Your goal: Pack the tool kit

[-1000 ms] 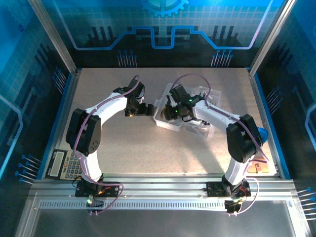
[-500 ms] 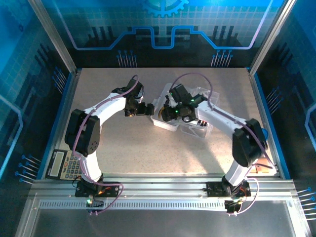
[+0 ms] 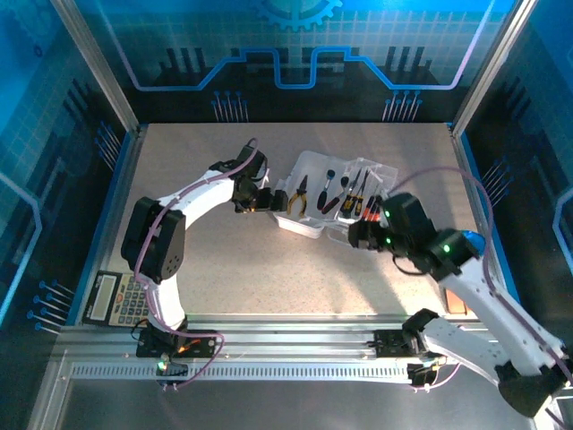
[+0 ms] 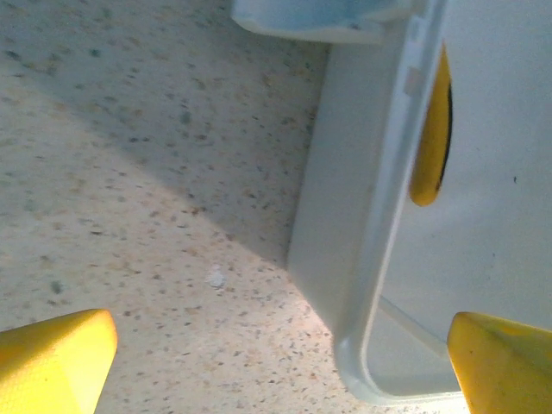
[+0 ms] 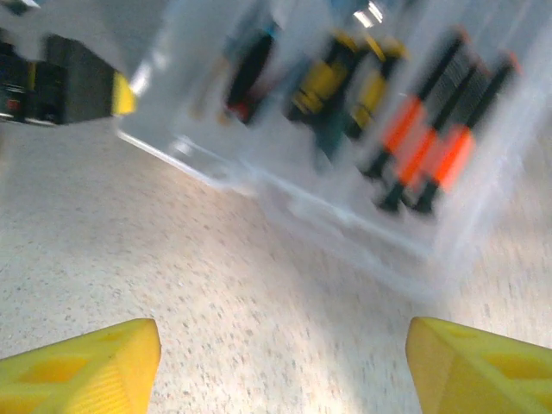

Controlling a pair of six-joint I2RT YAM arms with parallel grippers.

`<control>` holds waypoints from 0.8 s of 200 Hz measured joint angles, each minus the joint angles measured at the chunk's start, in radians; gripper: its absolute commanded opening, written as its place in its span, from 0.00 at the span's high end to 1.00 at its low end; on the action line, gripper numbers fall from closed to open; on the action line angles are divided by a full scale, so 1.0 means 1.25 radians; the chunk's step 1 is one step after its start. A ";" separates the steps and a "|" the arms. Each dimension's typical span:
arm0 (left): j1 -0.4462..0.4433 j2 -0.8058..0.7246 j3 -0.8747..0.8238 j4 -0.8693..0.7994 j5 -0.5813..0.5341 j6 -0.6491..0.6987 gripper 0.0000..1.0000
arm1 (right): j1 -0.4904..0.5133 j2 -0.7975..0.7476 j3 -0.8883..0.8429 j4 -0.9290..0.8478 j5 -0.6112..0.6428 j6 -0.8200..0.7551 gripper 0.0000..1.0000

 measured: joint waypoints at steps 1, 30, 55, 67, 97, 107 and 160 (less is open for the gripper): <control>-0.001 0.001 0.000 0.000 0.000 0.000 0.01 | 0.000 -0.005 -0.005 -0.002 0.000 0.004 0.25; -0.035 0.015 0.000 0.012 0.019 -0.003 0.01 | 0.000 -0.155 -0.188 -0.058 0.028 0.153 0.36; -0.056 0.024 0.000 0.018 0.039 -0.016 0.01 | 0.000 -0.226 -0.273 -0.084 0.063 0.251 0.44; -0.062 0.024 0.000 0.023 0.045 -0.020 0.01 | 0.000 -0.231 -0.290 -0.080 0.082 0.284 0.47; -0.073 0.025 0.000 0.033 0.054 -0.021 0.01 | -0.017 -0.202 -0.328 -0.027 0.116 0.334 0.52; -0.074 0.025 0.000 0.035 0.054 -0.021 0.01 | -0.029 -0.182 -0.341 0.002 0.122 0.341 0.53; -0.074 0.026 0.000 0.044 0.060 -0.021 0.01 | -0.094 -0.155 -0.417 0.200 0.103 0.362 0.54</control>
